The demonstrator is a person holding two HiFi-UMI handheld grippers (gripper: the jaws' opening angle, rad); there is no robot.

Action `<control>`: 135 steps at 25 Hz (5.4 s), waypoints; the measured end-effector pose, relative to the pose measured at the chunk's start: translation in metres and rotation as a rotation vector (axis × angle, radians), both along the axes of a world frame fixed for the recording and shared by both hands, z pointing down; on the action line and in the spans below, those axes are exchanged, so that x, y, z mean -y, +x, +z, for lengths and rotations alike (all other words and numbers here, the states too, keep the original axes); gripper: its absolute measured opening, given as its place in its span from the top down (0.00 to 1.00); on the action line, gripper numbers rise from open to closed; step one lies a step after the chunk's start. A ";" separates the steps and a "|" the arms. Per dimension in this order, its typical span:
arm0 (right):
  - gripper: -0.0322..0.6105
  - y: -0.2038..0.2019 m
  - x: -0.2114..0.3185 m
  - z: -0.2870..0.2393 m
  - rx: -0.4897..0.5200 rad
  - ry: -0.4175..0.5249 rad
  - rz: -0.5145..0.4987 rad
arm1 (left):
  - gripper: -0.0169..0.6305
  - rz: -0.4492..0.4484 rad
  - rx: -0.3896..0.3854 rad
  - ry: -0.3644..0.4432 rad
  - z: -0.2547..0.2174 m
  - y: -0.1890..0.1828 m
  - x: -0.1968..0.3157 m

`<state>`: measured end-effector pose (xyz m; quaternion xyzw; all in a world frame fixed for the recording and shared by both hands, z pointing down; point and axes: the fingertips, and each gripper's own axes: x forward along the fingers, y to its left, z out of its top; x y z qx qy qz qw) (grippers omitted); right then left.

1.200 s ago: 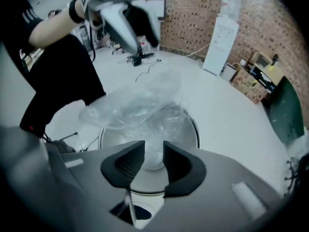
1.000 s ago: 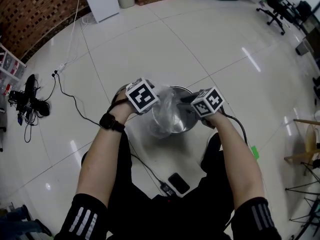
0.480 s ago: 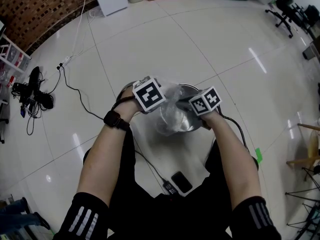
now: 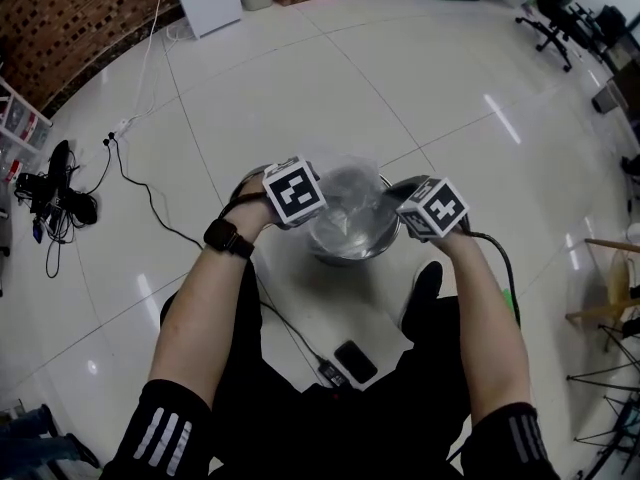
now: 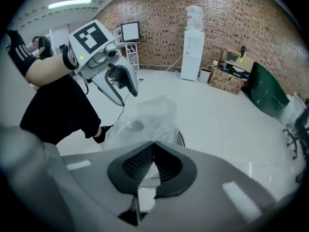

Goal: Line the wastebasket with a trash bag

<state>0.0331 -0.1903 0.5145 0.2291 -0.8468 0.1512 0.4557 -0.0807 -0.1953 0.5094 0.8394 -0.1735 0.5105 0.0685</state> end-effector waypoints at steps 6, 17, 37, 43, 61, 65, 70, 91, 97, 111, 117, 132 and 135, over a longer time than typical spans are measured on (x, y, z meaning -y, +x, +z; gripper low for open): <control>0.94 0.047 -0.011 -0.001 -0.067 -0.009 0.064 | 0.72 0.060 0.029 0.000 0.009 0.020 -0.008; 0.94 0.113 -0.006 0.067 -0.276 -0.101 0.081 | 0.73 -0.017 0.101 0.050 0.022 0.010 0.023; 0.94 0.099 0.030 0.083 -0.192 -0.080 0.129 | 0.98 -0.288 0.148 0.071 0.089 -0.049 0.082; 0.94 0.101 0.041 0.083 -0.166 -0.056 0.170 | 0.98 -0.287 0.137 0.101 0.085 -0.049 0.092; 0.94 0.111 0.043 0.172 -0.176 -0.148 0.186 | 0.98 -0.339 0.165 -0.154 0.197 -0.068 0.080; 0.94 0.114 0.039 0.189 -0.243 -0.168 0.149 | 0.98 -0.338 0.176 -0.129 0.202 -0.066 0.086; 0.94 0.114 0.024 0.206 -0.270 -0.234 0.123 | 0.98 -0.320 0.176 -0.092 0.204 -0.062 0.095; 0.77 0.105 0.010 0.083 -0.214 0.004 0.006 | 0.75 -0.247 0.132 -0.033 0.087 -0.075 0.053; 0.77 0.086 -0.029 0.063 -0.171 0.002 -0.115 | 0.75 -0.089 0.246 -0.194 0.091 -0.078 -0.038; 0.72 0.074 -0.080 0.123 -0.253 -0.081 -0.253 | 0.75 0.118 0.227 -0.024 0.109 -0.021 -0.073; 0.79 0.074 -0.070 0.124 -0.264 -0.089 -0.239 | 0.75 0.153 0.261 -0.065 0.132 -0.019 -0.077; 0.94 0.083 -0.130 0.143 -0.275 -0.312 -0.335 | 0.97 0.228 0.297 -0.117 0.144 -0.020 -0.104; 0.94 0.083 -0.134 0.153 -0.281 -0.346 -0.339 | 0.98 0.232 0.311 -0.137 0.153 -0.022 -0.105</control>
